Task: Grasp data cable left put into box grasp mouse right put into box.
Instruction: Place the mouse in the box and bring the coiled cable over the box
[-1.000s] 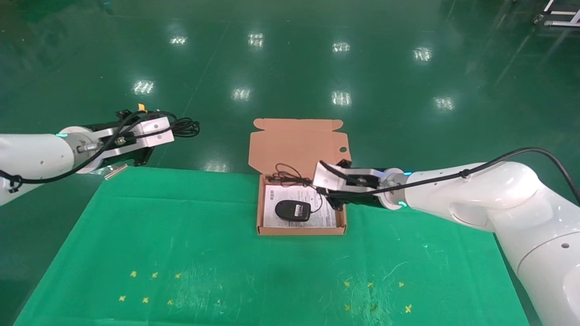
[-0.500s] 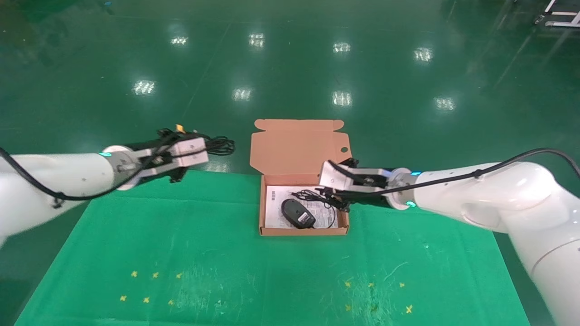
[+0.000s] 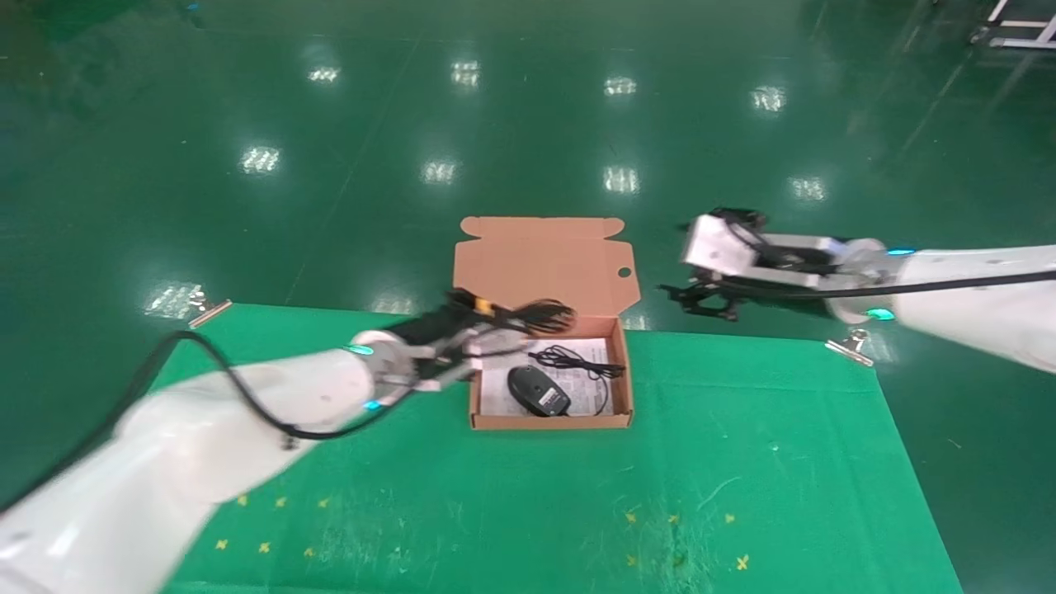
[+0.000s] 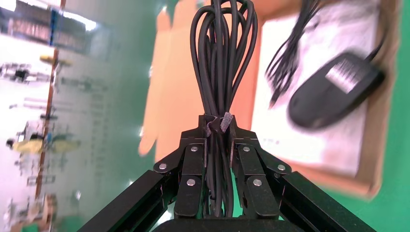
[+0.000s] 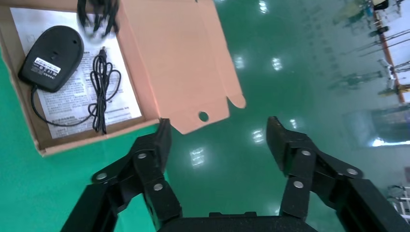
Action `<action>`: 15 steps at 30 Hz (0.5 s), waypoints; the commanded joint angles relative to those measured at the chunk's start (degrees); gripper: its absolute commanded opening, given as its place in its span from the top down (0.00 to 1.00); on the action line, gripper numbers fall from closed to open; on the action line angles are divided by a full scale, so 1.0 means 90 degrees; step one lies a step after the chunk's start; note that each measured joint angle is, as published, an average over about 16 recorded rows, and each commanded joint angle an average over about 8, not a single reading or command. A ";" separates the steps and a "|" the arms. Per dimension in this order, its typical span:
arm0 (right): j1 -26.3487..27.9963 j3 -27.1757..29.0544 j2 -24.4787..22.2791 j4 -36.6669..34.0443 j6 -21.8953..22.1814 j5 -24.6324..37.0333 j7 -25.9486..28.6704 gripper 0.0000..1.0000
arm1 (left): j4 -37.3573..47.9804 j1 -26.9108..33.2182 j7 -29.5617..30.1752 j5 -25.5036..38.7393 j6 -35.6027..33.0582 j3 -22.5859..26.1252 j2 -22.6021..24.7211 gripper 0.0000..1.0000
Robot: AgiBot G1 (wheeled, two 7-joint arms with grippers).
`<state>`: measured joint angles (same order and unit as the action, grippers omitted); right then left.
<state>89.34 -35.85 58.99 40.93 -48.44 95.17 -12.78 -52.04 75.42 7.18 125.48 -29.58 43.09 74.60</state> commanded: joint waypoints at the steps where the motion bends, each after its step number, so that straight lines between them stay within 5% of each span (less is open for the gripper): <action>1: -0.0055 -0.0014 -0.0250 0.0426 -0.0041 0.0075 0.0273 0.00 | 0.0241 -0.0015 -0.0248 -0.0135 0.0183 0.0086 0.0230 1.00; 7: -0.0322 -0.0098 -0.0756 0.1684 0.0001 0.0535 0.1373 0.00 | 0.0563 0.0074 -0.0683 -0.0833 0.0476 0.0646 0.0383 1.00; 15: -0.0437 -0.0235 -0.1025 0.2447 -0.0011 0.1090 0.2110 0.00 | 0.0726 0.0188 -0.0929 -0.1356 0.0628 0.1180 0.0432 0.00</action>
<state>85.50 -37.78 50.13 61.97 -48.49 104.21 5.30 -45.73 76.99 -0.83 113.93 -24.10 53.00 78.37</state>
